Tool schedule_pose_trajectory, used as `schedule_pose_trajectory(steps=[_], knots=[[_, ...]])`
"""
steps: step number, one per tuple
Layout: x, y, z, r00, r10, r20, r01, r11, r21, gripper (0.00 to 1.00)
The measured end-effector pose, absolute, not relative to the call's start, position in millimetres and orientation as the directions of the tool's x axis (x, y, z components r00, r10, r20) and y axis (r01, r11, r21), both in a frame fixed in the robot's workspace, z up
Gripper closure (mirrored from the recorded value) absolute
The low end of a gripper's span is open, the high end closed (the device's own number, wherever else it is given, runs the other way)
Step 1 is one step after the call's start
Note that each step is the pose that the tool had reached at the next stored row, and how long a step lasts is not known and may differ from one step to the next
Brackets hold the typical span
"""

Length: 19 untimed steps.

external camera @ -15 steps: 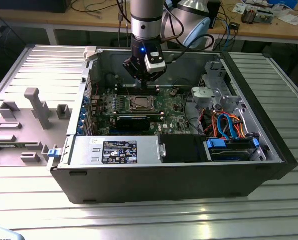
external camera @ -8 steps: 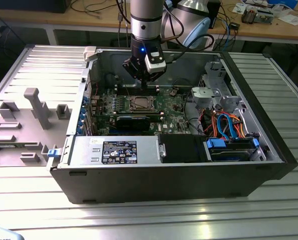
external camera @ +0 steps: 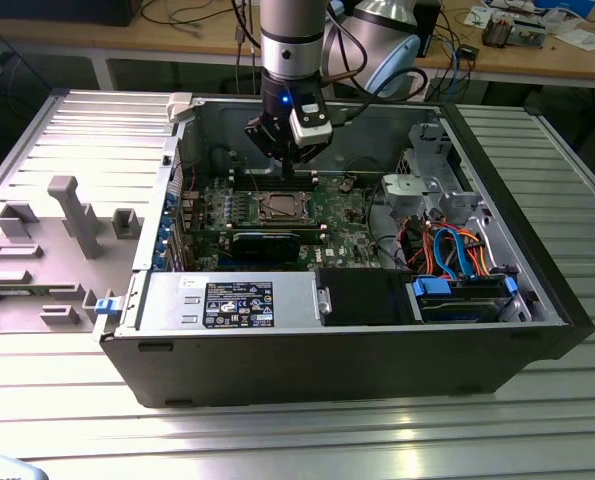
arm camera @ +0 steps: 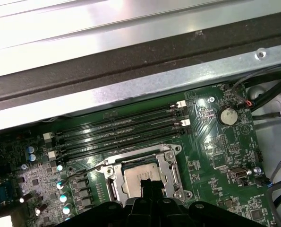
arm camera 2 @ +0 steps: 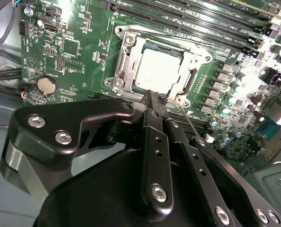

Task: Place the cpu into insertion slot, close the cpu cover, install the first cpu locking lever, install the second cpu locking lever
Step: 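Install the first cpu locking lever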

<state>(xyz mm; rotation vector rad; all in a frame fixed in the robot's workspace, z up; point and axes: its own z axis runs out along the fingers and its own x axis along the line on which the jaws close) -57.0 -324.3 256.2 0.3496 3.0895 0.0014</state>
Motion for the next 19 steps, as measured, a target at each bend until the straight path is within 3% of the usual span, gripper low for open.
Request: schedule_pose_trajectory(steps=[19], knots=[[-57.0, -324.3, 256.2, -0.983, 0.179, -0.032, 0.179, 0.984, 0.005, 0.89]])
